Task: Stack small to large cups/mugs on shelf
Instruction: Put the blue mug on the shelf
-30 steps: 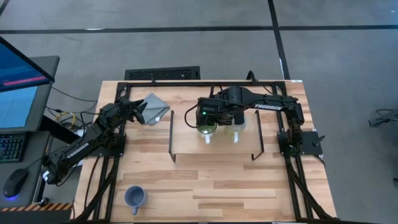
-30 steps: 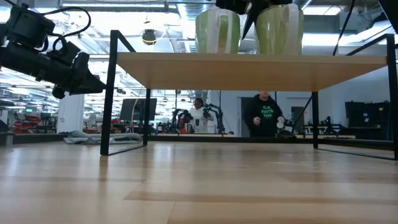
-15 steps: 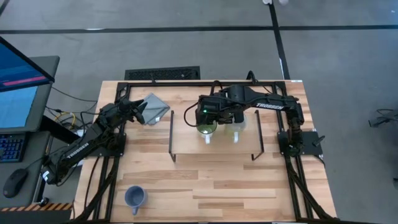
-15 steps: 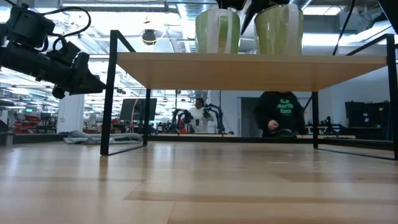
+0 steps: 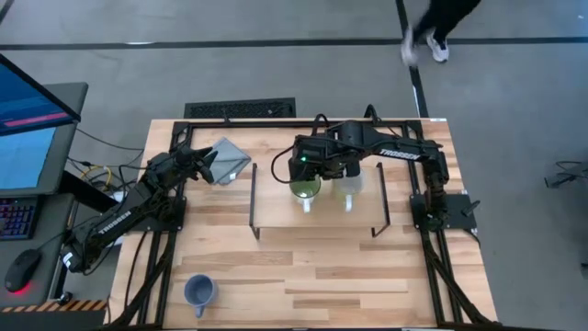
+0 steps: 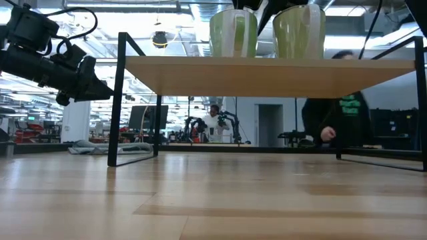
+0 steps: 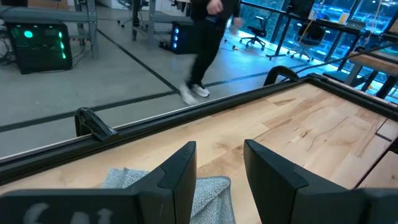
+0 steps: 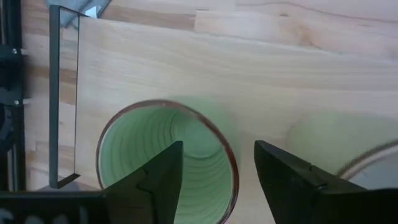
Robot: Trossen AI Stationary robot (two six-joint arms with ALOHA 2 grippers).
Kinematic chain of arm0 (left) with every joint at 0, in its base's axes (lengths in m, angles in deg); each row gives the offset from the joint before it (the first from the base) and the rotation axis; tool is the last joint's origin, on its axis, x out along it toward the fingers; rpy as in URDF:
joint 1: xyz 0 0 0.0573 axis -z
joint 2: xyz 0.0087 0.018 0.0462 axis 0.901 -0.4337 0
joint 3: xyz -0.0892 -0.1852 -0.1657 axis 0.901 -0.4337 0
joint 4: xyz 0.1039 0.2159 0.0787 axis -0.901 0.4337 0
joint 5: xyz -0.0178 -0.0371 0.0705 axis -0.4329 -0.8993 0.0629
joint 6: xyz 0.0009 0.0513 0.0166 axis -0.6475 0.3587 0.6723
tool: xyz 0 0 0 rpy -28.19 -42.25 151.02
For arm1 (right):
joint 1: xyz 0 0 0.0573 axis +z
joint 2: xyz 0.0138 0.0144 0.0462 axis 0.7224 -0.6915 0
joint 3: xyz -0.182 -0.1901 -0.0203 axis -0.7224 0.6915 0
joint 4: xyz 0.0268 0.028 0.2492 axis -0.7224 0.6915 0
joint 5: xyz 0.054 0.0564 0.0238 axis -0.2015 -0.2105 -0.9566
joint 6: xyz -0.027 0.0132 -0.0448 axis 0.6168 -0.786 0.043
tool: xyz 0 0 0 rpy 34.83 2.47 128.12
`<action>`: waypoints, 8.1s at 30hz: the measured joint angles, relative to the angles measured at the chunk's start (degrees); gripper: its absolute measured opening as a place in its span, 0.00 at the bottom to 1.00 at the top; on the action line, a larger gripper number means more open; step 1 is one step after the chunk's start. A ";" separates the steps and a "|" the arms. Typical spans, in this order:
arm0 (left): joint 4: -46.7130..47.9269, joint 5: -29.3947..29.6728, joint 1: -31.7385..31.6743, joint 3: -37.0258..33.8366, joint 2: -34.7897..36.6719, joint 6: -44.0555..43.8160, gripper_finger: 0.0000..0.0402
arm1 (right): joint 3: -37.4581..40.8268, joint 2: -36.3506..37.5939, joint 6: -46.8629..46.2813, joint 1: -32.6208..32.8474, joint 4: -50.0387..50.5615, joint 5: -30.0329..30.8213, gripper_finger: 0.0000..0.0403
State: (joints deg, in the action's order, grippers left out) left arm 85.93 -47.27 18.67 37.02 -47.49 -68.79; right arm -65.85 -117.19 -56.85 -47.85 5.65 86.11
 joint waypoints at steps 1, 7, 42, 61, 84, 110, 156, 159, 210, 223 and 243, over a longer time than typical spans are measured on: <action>0.01 0.00 0.02 0.00 -0.02 0.00 0.31 | 0.00 0.00 0.36 -0.26 0.00 0.00 0.55; 0.02 0.00 0.02 0.00 0.00 0.00 0.31 | 0.00 0.27 2.96 -1.76 -0.02 -0.02 0.55; -0.98 3.50 0.00 -0.07 0.00 0.01 0.31 | -6.05 1.11 70.95 -23.09 -12.85 30.89 0.55; -0.05 2.60 0.00 0.04 0.00 -0.42 0.31 | -3.65 1.08 84.50 -34.69 -29.90 8.19 0.55; 0.20 0.42 0.02 0.04 0.00 14.74 0.31 | 9.65 13.37 83.94 -37.04 -43.92 -6.89 0.55; 0.04 0.28 0.02 -0.02 0.00 3.88 0.31 | 81.60 69.84 85.23 -37.94 -83.14 -13.58 0.55; -0.12 -43.20 4.04 18.43 0.00 -3.96 0.31 | 98.27 89.13 86.97 -51.04 -80.13 -13.51 0.55; 3.98 -43.91 4.04 20.90 0.00 -3.12 0.31 | 98.27 89.13 86.97 -51.04 -79.68 -13.52 0.55; 34.67 -43.01 4.08 30.17 -0.26 5.22 0.15 | 98.16 83.14 82.84 -51.04 -80.63 -7.33 0.55; 11.97 -33.25 22.98 27.26 -13.33 -0.27 0.15 | 98.18 83.14 83.69 -51.04 -80.59 -7.34 0.55; 25.91 9.37 68.48 34.47 -31.24 -16.05 0.15 | 98.23 83.14 84.57 -51.04 -79.03 -7.34 0.55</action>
State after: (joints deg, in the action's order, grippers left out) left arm 111.83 -37.90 87.15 71.49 -78.73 -84.84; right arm 32.38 -34.04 27.71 -98.89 -73.38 78.77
